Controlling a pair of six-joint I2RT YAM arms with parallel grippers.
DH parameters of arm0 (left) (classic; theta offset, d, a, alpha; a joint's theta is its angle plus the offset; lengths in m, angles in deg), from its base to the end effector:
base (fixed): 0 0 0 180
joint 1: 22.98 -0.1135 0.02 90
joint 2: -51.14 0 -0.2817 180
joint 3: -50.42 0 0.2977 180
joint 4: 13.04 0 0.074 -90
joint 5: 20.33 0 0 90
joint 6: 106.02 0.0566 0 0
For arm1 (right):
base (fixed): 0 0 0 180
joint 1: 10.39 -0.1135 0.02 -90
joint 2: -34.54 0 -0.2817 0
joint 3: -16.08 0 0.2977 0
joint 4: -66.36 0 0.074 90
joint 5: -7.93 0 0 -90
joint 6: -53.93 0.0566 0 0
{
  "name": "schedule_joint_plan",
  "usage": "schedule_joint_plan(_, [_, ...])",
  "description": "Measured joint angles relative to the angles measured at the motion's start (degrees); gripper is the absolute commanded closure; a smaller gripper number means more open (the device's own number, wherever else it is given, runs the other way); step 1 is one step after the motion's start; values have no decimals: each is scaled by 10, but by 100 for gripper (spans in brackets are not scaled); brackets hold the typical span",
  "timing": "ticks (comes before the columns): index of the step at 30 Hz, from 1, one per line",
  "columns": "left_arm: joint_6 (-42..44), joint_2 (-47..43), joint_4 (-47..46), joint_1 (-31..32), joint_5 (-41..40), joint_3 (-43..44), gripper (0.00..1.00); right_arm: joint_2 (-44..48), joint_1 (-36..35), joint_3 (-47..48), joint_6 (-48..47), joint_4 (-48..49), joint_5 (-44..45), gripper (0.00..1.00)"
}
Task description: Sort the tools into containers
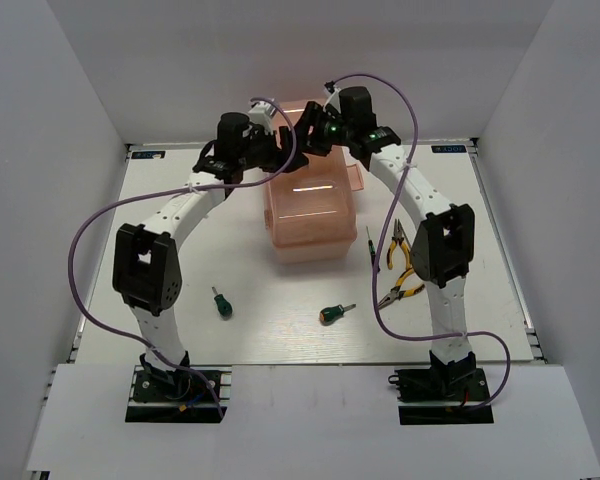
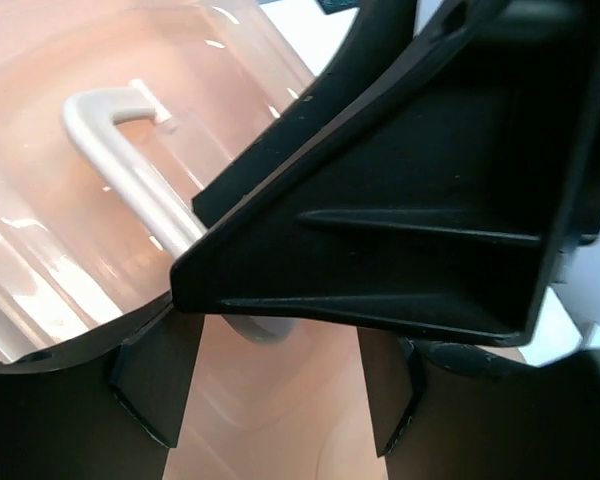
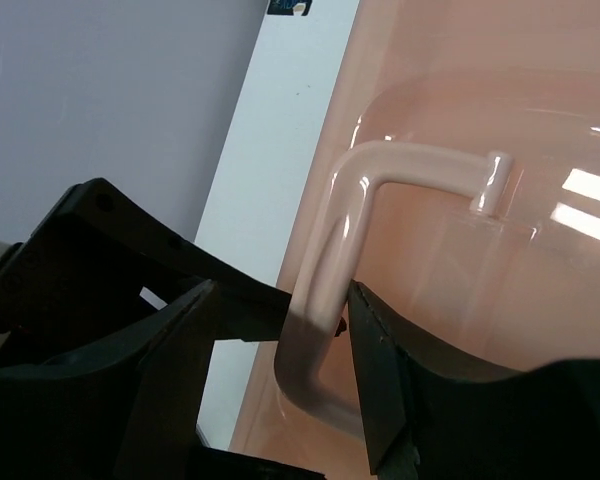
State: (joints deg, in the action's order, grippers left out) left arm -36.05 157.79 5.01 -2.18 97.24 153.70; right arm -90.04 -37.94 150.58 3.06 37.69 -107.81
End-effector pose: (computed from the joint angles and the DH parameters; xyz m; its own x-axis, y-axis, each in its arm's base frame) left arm 0.4707 -0.2068 0.3205 -0.5665 -0.1096 -0.8167 0.5572 0.6792 -0.4777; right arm 0.5130 0.2954 0.3565 -0.7141 0.2686 -0.6465 -0.4262 0.5658 0.7059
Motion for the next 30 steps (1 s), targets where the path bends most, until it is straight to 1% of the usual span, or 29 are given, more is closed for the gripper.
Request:
schedule_joint_plan(2, [3,4,16,7,-26,10,33,0,4,-2,8,5,-6,40])
schedule_joint_plan(3, [5,6,22,11,-38,15,38,0,5,-2,11,8,-9,40])
schedule_joint_plan(5, [7,10,34,16,-64,23,42,0,9,-3,12,11,-10,33])
schedule_joint_plan(6, [9,14,42,18,-76,30,43,0,10,-3,7,11,-5,30])
schedule_joint_plan(7, [9,17,50,20,-89,38,45,0,12,1,-3,6,2,30])
schedule_joint_plan(10, [5,29,61,27,-129,57,46,6,16,9,-50,-13,34,30])
schedule_joint_plan(12, [0,36,69,31,-154,68,46,20,19,11,-86,-34,71,30])
schedule_joint_plan(13, [-4,39,72,34,-166,73,51,29,21,11,-108,-43,90,30])
schedule_joint_plan(15, [-11,45,82,36,-183,83,57,54,27,-1,-144,-49,126,30])
schedule_joint_plan(16, [-19,49,86,36,-189,89,68,69,33,-11,-159,-54,140,30])
schedule_joint_plan(19, [-49,62,104,36,-201,118,89,110,65,-45,-193,-57,171,30])
schedule_joint_plan(20, [-52,68,111,36,-203,131,100,119,79,-56,-202,-57,175,30])
schedule_joint_plan(24, [-71,90,129,35,-203,169,100,126,136,-102,-225,-56,166,29])
schedule_joint_plan(27, [-85,93,131,34,-196,177,100,104,173,-122,-234,-71,117,28])
schedule_joint_plan(28, [-87,93,135,34,-194,180,100,86,185,-122,-238,-77,85,28])
schedule_joint_plan(30, [-90,96,148,34,-191,193,100,65,194,-123,-244,-85,50,28])
